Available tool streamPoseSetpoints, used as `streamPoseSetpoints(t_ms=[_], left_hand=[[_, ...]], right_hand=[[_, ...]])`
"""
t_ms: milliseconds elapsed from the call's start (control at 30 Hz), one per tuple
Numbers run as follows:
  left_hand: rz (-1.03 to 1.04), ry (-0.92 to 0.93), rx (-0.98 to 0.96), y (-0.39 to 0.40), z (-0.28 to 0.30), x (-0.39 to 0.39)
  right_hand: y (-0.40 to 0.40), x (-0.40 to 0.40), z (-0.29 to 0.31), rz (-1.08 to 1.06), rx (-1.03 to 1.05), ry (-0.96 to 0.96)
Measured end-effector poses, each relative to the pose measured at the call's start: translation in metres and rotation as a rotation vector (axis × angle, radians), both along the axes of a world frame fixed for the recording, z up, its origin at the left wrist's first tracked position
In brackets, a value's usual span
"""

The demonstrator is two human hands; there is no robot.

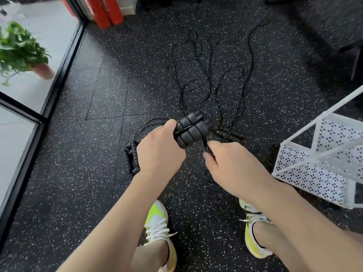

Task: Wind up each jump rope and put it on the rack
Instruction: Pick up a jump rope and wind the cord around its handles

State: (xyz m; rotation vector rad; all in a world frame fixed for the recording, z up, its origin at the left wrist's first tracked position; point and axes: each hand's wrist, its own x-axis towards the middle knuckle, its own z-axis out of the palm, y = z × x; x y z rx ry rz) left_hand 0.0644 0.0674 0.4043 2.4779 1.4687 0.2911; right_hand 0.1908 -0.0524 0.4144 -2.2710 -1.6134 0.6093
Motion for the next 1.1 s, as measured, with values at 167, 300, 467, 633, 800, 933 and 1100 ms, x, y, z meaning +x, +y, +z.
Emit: streamPoseSetpoints(t_ms=[167, 300, 467, 633, 800, 933, 1100], left_hand=[[-0.162, 0.13, 0.04, -0.009, -0.009, -0.005], [-0.376, 0.176, 0.132, -0.023, -0.017, -0.002], [-0.465, 0.017, 0.238, -0.028, -0.021, -0.001], [-0.525, -0.066, 0.246, -0.023, -0.014, -0.002], [-0.563, -0.127, 0.262, -0.019, -0.01, -0.003], [-0.596, -0.208, 0.186, -0.018, -0.006, -0.004], [-0.514, -0.37, 0.031, -0.025, 0.004, -0.001]], right_hand=[[-0.005, 0.006, 0.024, 0.123, 0.031, 0.001], [-0.007, 0.028, 0.032, 0.086, 0.062, 0.118], [-0.01, 0.053, 0.039, -0.058, 0.108, 0.438], [-0.01, 0.059, 0.04, 0.001, 0.228, 0.5], [-0.009, 0.065, 0.042, -0.018, 0.289, 0.578], [-0.006, 0.069, 0.035, -0.05, 0.322, 0.718], [0.003, 0.061, 0.023, -0.169, 0.409, 1.116]])
